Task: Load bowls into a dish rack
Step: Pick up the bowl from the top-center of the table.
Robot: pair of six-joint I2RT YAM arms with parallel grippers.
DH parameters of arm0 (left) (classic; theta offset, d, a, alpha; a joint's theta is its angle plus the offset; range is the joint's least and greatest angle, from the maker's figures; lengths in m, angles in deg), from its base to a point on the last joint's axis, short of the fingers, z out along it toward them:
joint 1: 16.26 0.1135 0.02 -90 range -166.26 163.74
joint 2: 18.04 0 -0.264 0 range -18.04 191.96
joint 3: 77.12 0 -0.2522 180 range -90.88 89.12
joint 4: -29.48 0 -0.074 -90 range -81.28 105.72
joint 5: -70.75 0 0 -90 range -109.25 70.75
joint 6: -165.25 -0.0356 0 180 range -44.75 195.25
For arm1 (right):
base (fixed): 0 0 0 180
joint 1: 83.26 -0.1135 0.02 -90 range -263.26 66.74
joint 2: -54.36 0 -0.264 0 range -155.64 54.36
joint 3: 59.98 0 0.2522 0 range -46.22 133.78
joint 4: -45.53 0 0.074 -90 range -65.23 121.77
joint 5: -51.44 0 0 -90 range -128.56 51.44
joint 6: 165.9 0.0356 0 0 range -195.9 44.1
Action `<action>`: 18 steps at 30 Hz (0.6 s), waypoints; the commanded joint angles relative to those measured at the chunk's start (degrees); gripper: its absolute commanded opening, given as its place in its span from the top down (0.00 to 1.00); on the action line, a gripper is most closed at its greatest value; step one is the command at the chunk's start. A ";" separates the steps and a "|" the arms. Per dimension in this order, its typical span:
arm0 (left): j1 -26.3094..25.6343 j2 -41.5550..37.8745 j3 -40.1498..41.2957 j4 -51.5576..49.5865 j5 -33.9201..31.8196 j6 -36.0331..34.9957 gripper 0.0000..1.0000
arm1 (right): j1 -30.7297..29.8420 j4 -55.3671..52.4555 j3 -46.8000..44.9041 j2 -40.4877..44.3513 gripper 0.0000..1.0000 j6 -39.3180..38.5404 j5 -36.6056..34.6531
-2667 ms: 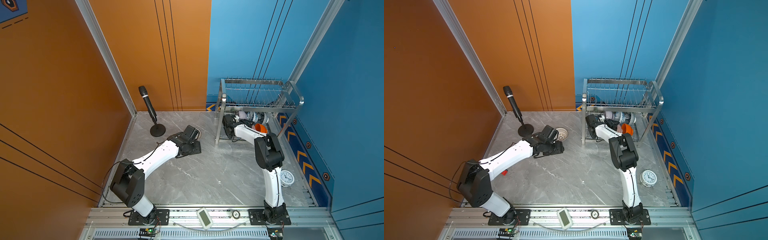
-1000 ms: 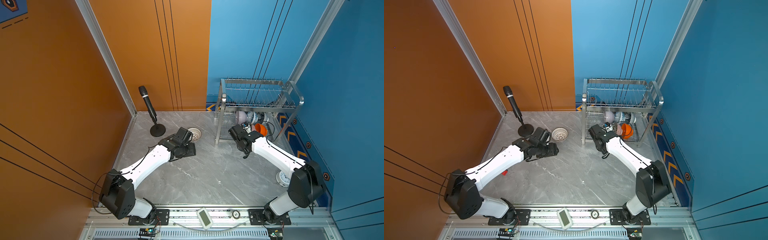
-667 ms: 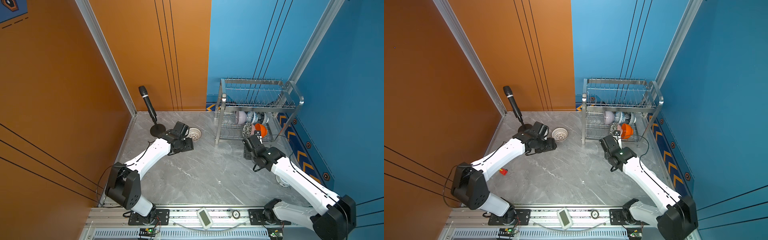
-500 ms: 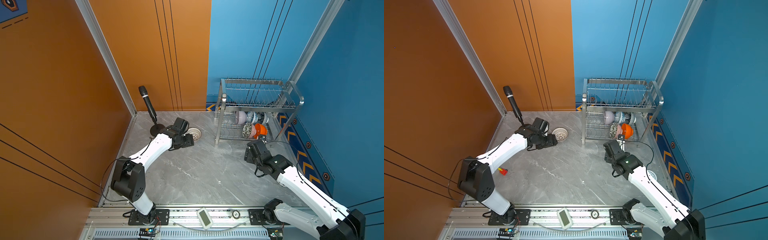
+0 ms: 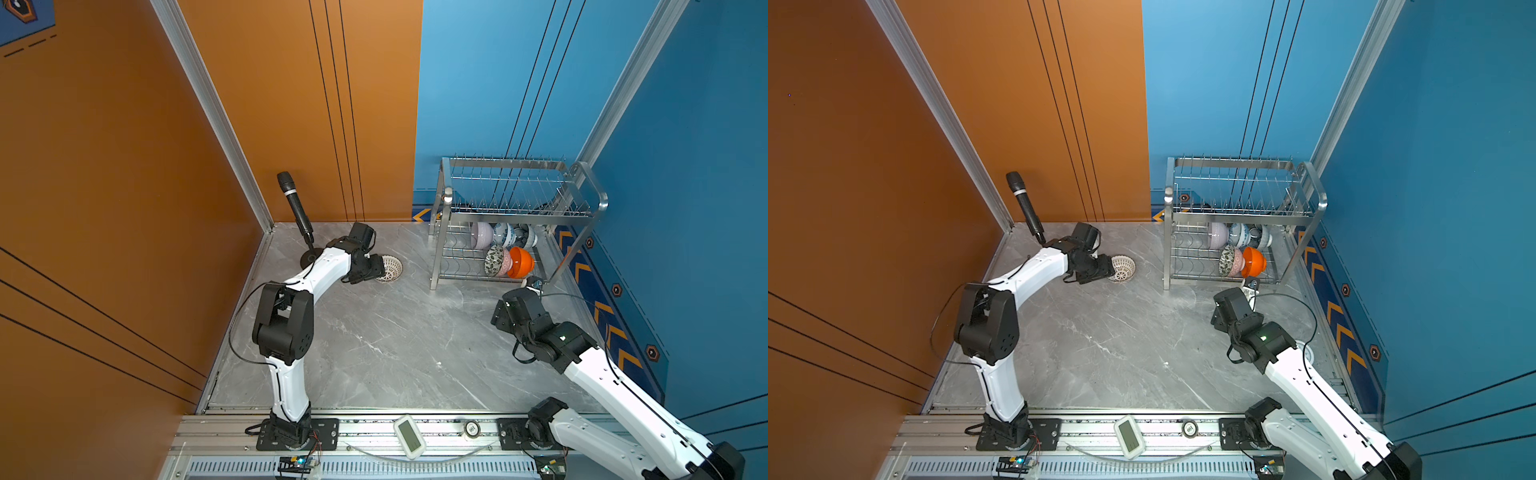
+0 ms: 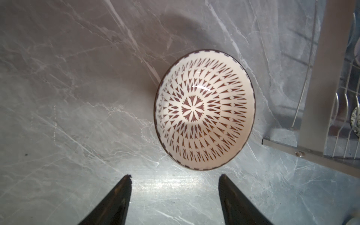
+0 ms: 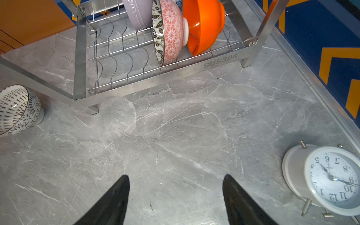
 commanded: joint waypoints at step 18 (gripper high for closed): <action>1.83 12.82 -10.94 -1.21 -0.73 -0.30 0.54 | 2.38 -2.52 -0.83 1.77 0.24 1.60 -1.96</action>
